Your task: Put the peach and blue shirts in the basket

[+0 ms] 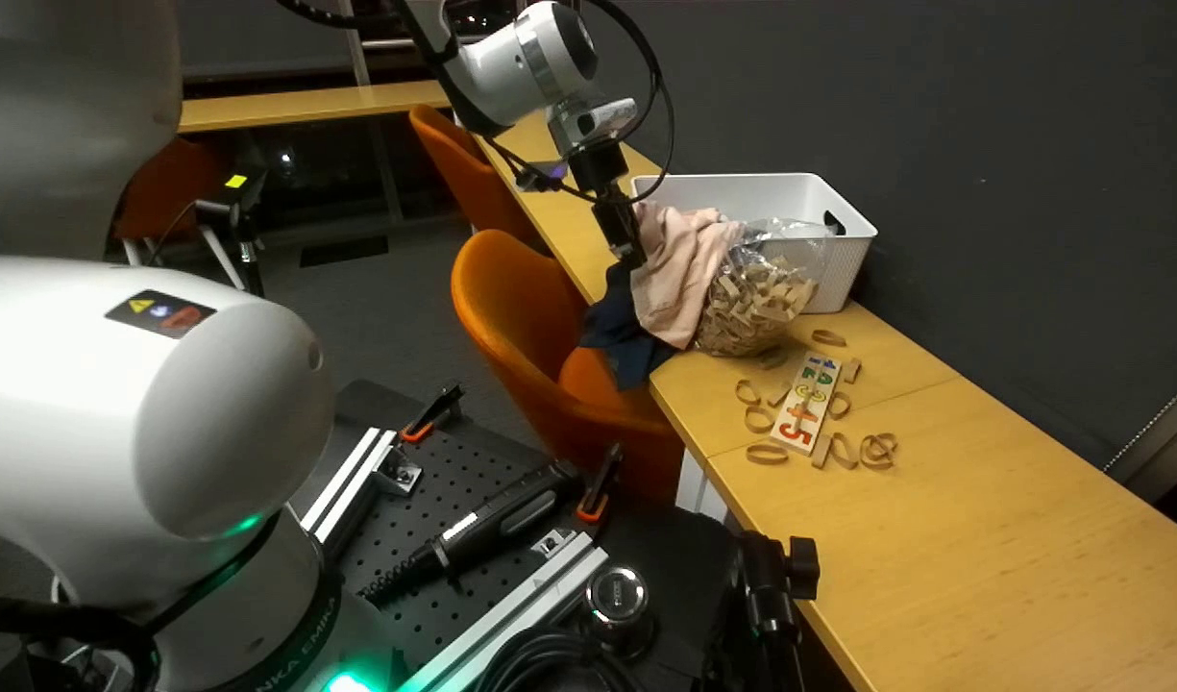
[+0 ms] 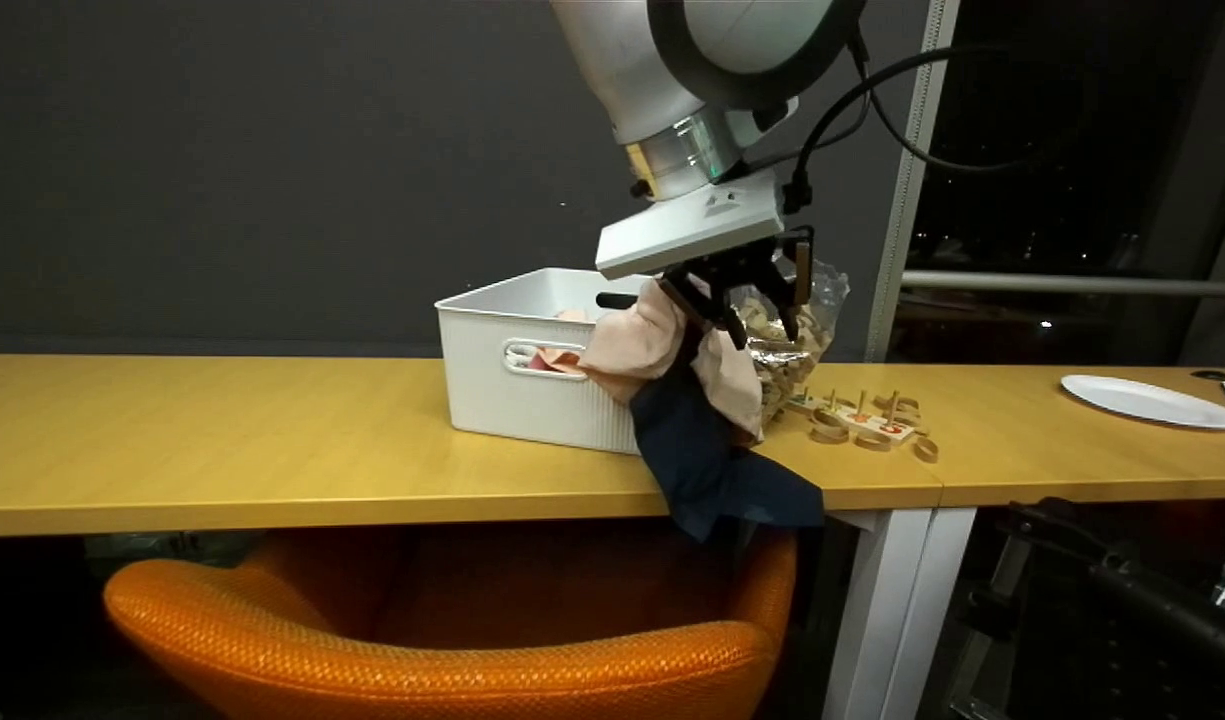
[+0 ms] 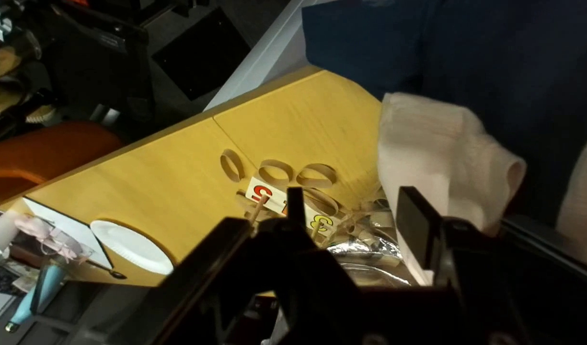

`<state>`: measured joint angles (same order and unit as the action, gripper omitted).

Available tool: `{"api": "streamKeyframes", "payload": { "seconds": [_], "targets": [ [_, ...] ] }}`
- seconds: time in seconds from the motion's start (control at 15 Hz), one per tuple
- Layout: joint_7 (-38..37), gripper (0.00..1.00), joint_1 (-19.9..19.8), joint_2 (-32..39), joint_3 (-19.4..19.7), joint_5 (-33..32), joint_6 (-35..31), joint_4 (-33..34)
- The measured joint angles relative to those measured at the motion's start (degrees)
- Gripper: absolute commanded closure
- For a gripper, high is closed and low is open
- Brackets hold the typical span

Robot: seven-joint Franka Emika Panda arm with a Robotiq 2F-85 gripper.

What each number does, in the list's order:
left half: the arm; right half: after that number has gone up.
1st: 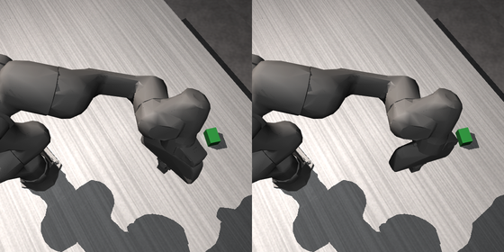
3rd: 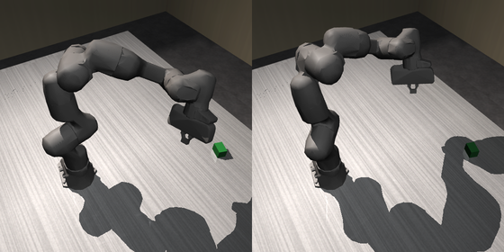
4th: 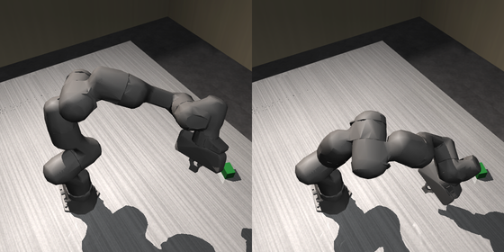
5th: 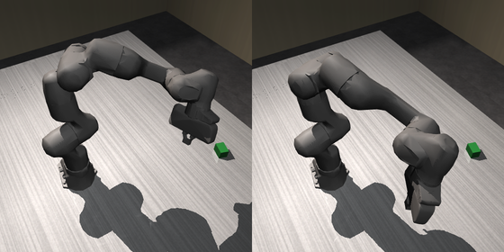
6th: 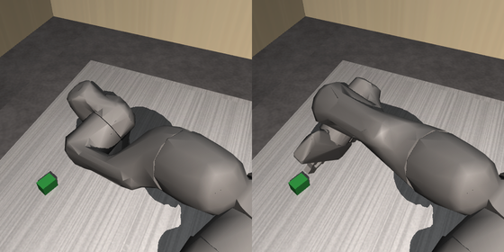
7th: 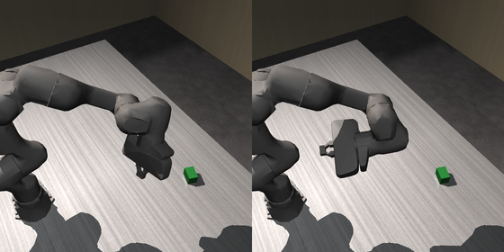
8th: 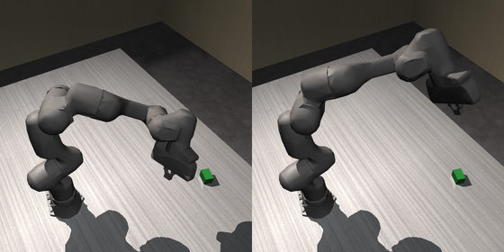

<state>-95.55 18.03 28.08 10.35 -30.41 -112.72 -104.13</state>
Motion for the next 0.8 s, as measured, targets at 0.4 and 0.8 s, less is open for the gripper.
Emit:
{"api": "streamKeyframes", "payload": {
  "seconds": [0.4,0.8],
  "targets": [
    [-0.27,0.00,-0.26,-0.79,-1.31,-14.45,-3.98,-4.42],
    [-0.07,0.00,-1.33,-0.63,-6.05,-23.11,-6.75,-4.87]
  ]
}}
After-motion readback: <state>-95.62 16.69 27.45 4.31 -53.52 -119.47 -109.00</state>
